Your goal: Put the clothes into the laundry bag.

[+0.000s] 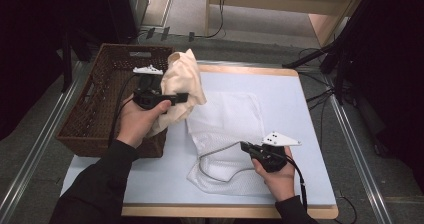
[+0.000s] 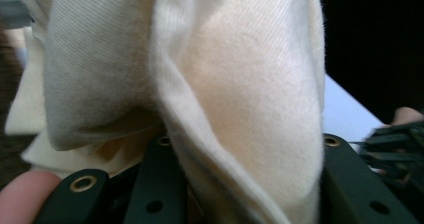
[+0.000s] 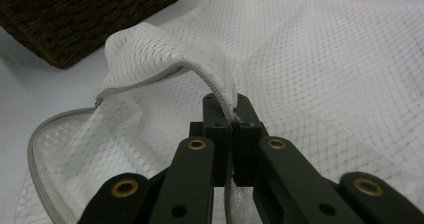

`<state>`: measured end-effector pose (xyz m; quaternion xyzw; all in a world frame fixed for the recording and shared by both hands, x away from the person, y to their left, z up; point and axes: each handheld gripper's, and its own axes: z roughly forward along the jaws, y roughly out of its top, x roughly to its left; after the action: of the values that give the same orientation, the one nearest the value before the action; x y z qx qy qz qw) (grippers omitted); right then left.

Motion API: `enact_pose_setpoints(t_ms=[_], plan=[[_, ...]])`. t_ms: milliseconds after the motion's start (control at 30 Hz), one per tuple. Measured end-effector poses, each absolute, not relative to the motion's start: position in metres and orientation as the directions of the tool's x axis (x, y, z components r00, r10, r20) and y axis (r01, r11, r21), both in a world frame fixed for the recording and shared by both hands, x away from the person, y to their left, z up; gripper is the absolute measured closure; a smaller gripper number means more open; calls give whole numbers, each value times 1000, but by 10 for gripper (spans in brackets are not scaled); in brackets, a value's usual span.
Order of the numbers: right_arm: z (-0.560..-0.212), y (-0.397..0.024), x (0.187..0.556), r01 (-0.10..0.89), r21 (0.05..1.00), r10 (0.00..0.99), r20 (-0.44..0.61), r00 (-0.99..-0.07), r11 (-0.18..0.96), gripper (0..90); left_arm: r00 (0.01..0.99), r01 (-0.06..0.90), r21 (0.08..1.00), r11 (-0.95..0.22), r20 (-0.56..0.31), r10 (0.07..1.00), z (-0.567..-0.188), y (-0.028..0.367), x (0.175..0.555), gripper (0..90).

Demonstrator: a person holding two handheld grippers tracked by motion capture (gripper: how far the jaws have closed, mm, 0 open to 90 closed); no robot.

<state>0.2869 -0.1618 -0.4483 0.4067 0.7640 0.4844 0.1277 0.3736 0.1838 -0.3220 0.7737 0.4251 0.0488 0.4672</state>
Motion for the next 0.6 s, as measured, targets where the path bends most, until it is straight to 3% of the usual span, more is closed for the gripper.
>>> enact_pose_setpoints(t_ms=[300,600], plan=[[-448,-163,286,500,845,747,205,-633,192,883,695,592,771,-236,-341,633,-335,155,336,655],[-449,-164,287,498,844,747,199,-635,198,883,712,576,782,-238,-337,616,-356,153,292,639]])
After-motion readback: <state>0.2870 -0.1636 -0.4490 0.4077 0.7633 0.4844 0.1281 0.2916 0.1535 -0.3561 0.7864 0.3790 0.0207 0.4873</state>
